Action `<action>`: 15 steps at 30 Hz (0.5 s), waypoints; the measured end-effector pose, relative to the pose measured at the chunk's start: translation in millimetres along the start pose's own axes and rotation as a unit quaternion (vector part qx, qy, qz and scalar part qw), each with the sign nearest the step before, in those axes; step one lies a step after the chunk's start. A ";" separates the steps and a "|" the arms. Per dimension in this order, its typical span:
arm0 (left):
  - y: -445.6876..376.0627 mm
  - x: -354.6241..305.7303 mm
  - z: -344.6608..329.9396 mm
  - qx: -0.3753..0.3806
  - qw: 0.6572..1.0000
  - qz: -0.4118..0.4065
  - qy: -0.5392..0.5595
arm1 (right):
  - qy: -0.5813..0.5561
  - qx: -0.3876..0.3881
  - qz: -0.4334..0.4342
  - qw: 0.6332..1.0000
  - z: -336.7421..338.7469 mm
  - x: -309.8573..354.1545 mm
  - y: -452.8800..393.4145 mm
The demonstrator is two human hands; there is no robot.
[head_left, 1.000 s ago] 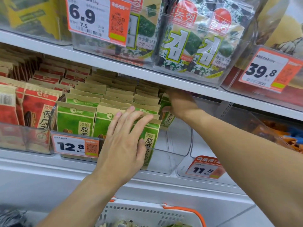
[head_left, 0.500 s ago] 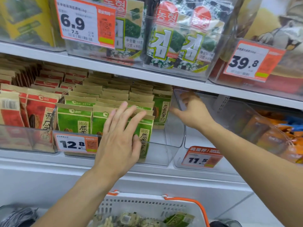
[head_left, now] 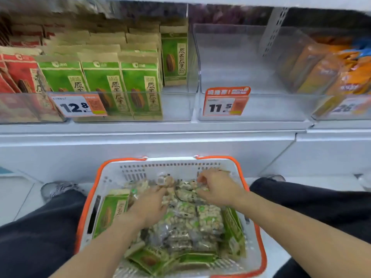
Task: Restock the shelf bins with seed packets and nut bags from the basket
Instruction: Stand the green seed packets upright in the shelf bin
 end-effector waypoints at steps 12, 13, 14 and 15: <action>59.2 23.5 -69.2 0.213 0.966 0.127 0.077 | 0.325 0.142 -0.087 0.931 -90.9 -62.9 33.4; 60.5 23.5 -66.7 0.233 0.960 0.135 0.077 | 0.337 0.156 -0.083 0.925 -89.9 -62.5 32.3; 61.6 23.1 -65.5 0.250 0.954 0.143 0.077 | 0.329 0.171 -0.089 0.924 -88.3 -61.4 31.8; 60.9 21.4 -64.4 0.264 0.949 0.151 0.078 | 0.309 0.180 -0.094 0.929 -87.1 -60.3 31.4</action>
Point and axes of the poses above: each hand's wrist, its own y-axis away from the middle knuckle, its own z-axis out of the back of the hand, x = y × z, the point moved 2 cm from there along -y, towards the middle knuckle, and after that the axes turned 7 degrees about -z, right-handed, at the moved point
